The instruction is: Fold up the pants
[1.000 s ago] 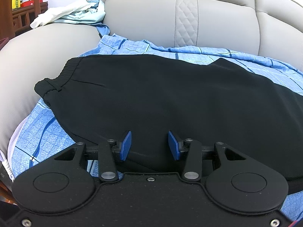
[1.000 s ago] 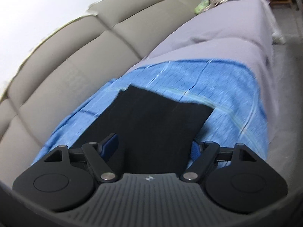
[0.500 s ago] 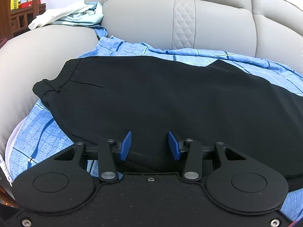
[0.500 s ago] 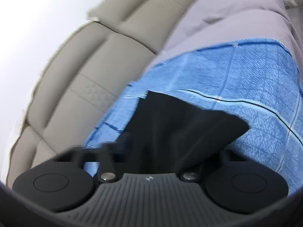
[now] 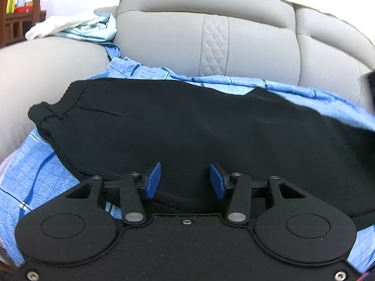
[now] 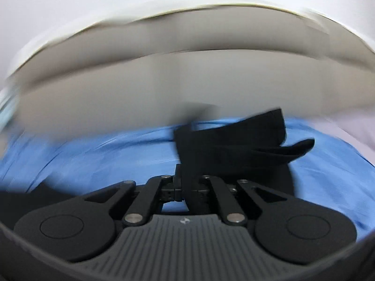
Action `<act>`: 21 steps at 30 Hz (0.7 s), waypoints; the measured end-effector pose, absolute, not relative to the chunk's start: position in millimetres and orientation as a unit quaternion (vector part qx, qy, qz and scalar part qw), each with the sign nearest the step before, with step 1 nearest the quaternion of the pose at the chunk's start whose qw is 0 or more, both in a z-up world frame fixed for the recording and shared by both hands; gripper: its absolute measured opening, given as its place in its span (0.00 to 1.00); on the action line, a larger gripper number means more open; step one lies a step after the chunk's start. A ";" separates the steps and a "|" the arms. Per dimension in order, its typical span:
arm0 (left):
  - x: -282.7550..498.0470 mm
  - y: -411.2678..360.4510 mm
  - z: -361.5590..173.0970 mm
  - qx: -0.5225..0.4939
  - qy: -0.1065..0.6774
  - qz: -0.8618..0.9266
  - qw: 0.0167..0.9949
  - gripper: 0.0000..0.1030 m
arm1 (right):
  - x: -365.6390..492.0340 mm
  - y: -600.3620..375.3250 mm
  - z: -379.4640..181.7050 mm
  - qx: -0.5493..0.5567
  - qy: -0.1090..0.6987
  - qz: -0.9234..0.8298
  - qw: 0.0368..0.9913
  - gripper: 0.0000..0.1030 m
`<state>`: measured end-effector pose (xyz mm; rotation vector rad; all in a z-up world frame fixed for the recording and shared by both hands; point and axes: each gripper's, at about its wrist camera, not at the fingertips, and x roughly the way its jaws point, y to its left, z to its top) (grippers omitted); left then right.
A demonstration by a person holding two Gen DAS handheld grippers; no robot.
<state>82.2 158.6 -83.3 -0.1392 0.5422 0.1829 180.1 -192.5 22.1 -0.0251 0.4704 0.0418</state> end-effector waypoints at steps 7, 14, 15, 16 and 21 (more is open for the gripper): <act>73.0 179.1 -80.3 -0.123 0.263 0.074 0.954 0.44 | 141.1 -33.5 -61.0 -0.141 0.281 0.190 0.930 0.12; 67.5 180.3 -78.2 -0.142 0.259 0.063 0.953 0.44 | 83.5 -36.5 -64.3 -0.159 0.260 0.236 0.923 0.74; 66.3 180.1 -77.7 -0.145 0.258 0.059 0.953 0.44 | 77.8 -40.7 -62.8 -0.156 0.260 0.236 0.923 0.76; 65.2 179.7 -77.1 -0.148 0.257 0.055 0.953 0.44 | 69.1 -46.7 -61.2 -0.154 0.257 0.238 0.924 0.78; 58.4 164.2 -65.5 -0.136 0.246 0.024 0.960 0.43 | 38.9 -80.8 -53.7 -0.143 0.238 0.219 0.935 0.85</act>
